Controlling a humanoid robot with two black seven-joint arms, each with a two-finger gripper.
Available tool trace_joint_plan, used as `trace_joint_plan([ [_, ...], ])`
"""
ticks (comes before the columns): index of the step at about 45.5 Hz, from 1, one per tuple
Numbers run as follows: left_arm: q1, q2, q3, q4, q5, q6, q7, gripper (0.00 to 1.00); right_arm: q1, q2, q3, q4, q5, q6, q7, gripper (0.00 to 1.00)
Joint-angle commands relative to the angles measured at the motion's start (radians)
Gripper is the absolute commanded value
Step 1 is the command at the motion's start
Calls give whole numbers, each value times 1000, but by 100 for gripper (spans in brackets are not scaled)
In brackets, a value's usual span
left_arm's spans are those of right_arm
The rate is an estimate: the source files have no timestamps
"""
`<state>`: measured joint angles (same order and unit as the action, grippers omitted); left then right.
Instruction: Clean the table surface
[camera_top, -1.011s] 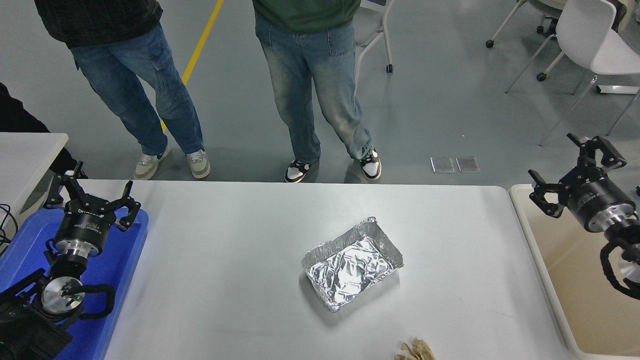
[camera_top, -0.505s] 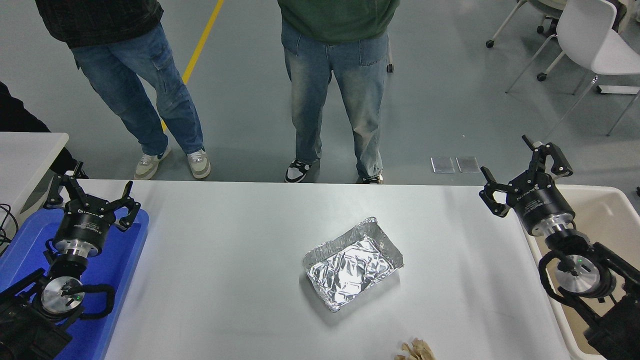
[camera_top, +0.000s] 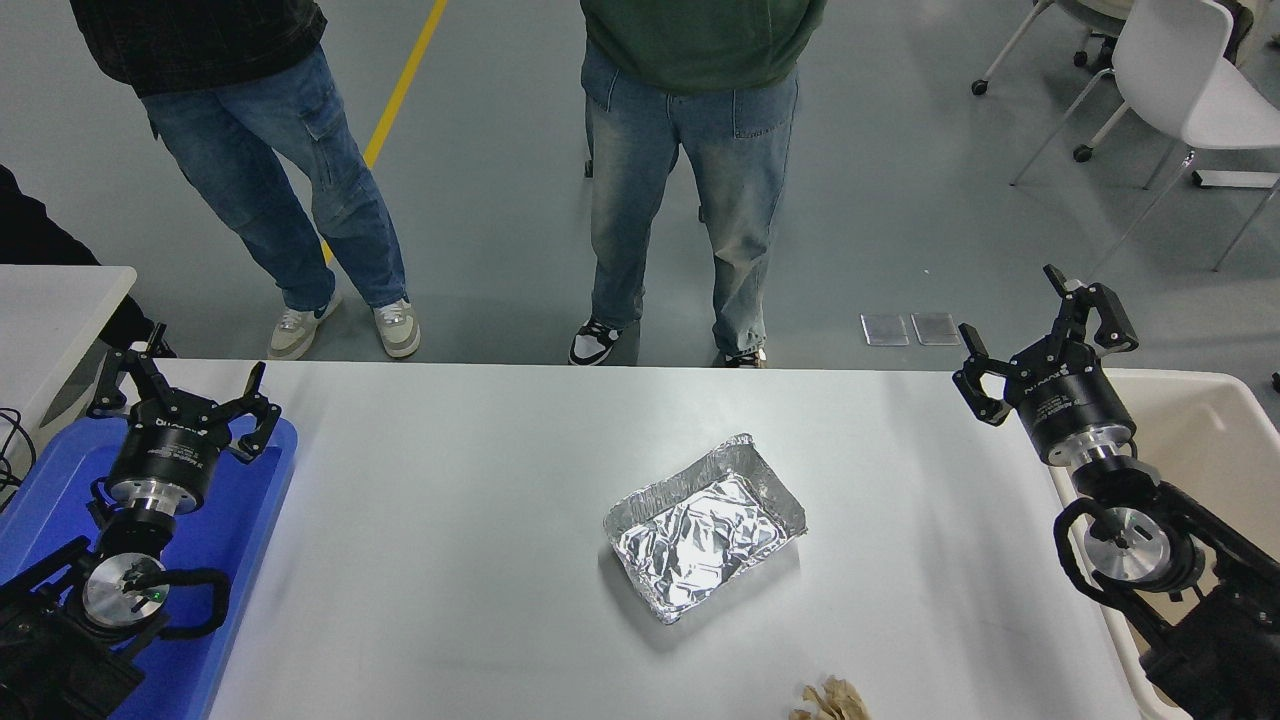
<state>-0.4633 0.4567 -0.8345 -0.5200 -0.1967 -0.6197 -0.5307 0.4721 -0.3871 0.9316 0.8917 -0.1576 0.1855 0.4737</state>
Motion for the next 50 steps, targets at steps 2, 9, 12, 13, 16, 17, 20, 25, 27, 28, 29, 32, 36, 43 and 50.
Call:
trace_joint_plan([
  [2, 0, 0, 0, 0, 0, 0, 0, 100, 3, 4, -14, 9, -2, 2, 3, 100],
  [9, 0, 0, 0, 0, 0, 0, 0, 100, 19, -6, -28, 30, -3, -6, -39, 100],
  [12, 0, 0, 0, 0, 0, 0, 0, 100, 28, -10, -39, 47, -14, -8, -98, 100],
  [13, 0, -1, 0, 0, 0, 0, 0, 100, 28, -13, -39, 58, -23, -8, -115, 100],
  [16, 0, 0, 0, 0, 0, 0, 0, 100, 26, -35, -46, 91, -63, -8, -153, 100],
  [17, 0, 0, 0, 0, 0, 0, 0, 100, 26, -44, -53, 102, -85, -9, -162, 100],
  [20, 0, 0, 0, 0, 0, 0, 1, 100, 28, -59, -86, 130, -160, -11, -196, 100],
  [25, 0, 0, 0, 0, 0, 0, 0, 100, 39, -78, -140, 182, -299, -9, -244, 100],
  [27, 0, 0, 0, 0, 0, 0, 0, 100, 51, -99, -169, 208, -362, -8, -276, 100],
  [28, 0, -1, 0, 0, 0, 0, 0, 100, 60, -110, -189, 219, -391, -8, -293, 100],
  [29, 0, 0, 0, 0, 0, 0, 0, 100, 69, -122, -209, 228, -407, -8, -312, 100],
  [32, 0, 0, 0, 0, 0, 0, 0, 100, 111, -137, -264, 233, -428, -11, -337, 100],
  [36, 0, 0, 0, 0, 0, 0, 0, 100, 161, -150, -322, 236, -427, -12, -346, 100],
  [43, 0, 0, 0, 0, 0, 0, 1, 100, 206, -167, -388, 295, -438, -11, -411, 100],
  [50, 0, 0, 0, 0, 0, 0, 0, 100, 235, -188, -457, 417, -503, -26, -478, 100],
])
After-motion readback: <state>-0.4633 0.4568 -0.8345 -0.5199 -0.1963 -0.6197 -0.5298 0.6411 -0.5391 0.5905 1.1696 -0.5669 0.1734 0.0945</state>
